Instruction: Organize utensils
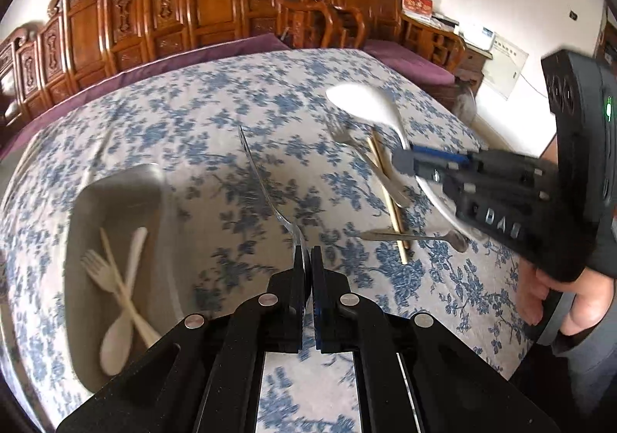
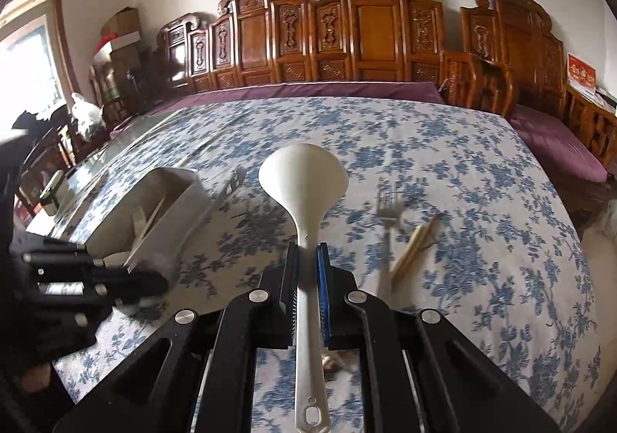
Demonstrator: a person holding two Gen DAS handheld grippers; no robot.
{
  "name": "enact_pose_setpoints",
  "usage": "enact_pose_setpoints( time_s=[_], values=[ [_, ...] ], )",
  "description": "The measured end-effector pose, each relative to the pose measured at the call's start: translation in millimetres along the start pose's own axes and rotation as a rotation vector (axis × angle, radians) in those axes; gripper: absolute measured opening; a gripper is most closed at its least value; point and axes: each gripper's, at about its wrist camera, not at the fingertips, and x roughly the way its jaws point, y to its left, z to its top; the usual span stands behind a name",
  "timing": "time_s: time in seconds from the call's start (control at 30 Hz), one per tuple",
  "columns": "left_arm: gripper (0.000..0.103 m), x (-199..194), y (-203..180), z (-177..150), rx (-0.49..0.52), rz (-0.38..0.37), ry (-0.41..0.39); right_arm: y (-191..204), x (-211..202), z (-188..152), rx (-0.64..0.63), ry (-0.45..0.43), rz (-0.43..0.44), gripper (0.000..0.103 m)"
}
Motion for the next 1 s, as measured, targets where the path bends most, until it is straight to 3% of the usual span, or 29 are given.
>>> enact_pose_setpoints(
  time_s=[0.6, 1.0],
  values=[
    [0.002, -41.1, 60.9, -16.1, -0.115, 0.048, -0.019, 49.7, 0.6, -0.6, -0.069, 0.009, 0.062, 0.011],
    [0.002, -21.3, 95.9, -30.4, -0.170, 0.103, 0.053, 58.1, -0.7, -2.0, -0.078, 0.012, 0.078, 0.011]
  ],
)
